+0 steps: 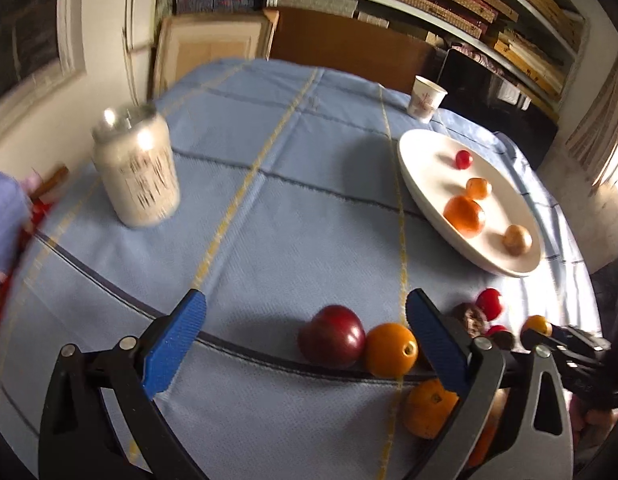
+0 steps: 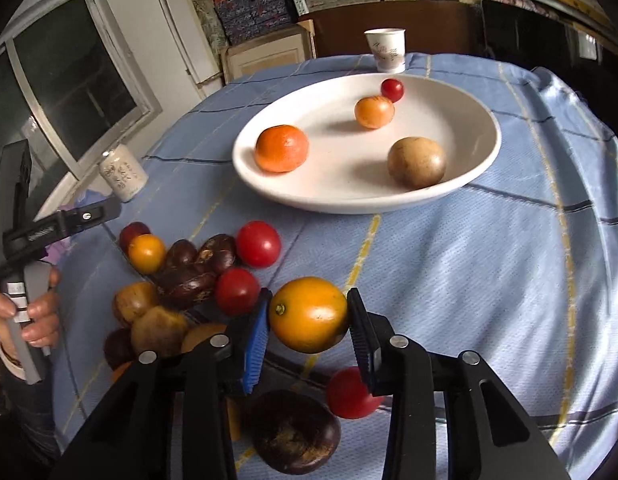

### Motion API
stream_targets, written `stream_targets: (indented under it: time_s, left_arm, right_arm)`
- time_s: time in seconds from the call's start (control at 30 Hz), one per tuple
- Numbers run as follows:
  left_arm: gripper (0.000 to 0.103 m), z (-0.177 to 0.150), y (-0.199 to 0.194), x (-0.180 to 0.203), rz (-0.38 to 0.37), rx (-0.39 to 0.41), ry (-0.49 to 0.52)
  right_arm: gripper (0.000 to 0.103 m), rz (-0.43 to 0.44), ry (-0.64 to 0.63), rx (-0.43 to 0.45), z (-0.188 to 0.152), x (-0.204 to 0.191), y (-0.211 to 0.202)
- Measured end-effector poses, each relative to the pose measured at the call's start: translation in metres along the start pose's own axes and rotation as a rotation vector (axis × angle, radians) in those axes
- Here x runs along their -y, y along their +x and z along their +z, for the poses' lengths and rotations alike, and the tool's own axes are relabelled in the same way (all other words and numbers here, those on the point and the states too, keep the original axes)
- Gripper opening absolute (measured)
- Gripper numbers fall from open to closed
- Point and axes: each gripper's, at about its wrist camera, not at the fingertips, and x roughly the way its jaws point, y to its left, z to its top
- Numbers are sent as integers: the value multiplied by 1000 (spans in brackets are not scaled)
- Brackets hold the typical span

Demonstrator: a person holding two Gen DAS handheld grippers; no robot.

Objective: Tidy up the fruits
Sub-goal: 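Grasp a yellow cherry tomato with the right tool while the left tool grasps a dark red plum, then lower both fruits onto the white plate and open both tools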

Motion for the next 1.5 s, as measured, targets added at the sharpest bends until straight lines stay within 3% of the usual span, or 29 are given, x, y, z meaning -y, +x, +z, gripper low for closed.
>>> stream_targets:
  time_s: [0.07, 0.13, 0.4, 0.53, 0.7, 0.8, 0.9, 1.1, 1.27, 1.37, 1.5]
  left_arm:
    - [74, -3, 11, -4, -73, -66, -26]
    - [67, -5, 19, -7, -120, -114, -50]
    - [65, -8, 32, -10, -187, -159, -104]
    - [52, -7, 32, -10, -232, -162, -112]
    - [49, -7, 31, -10, -232, -162, -114]
    - [41, -6, 35, -14, -237, -179, -146]
    - [41, -8, 43, -25, -282, -212, -210]
    - [40, -8, 36, -12, -212, -168, -125]
    - [39, -8, 34, -16, -242, -164, -144]
    - [39, -6, 27, -15, -260, -129, -144]
    - [39, -4, 13, -8, -229, -50, -100]
  right_arm:
    - [39, -11, -5, -4, 0, 0, 1]
    - [39, -1, -3, -7, 0, 0, 2]
    - [39, -13, -9, -5, 1, -1, 2]
    - [39, -16, -10, -6, 1, -1, 2]
    - [39, -21, -8, -12, 1, -1, 3]
    - [39, -24, -8, -13, 1, -1, 3]
    - [39, -23, -9, -14, 1, -1, 3]
    - [39, -22, -17, -12, 0, -2, 4]
    - [39, -14, -6, 9, 1, 0, -1]
    - [39, 3, 1, 32, 2, 1, -6]
    - [39, 29, -10, 71, 4, -2, -13]
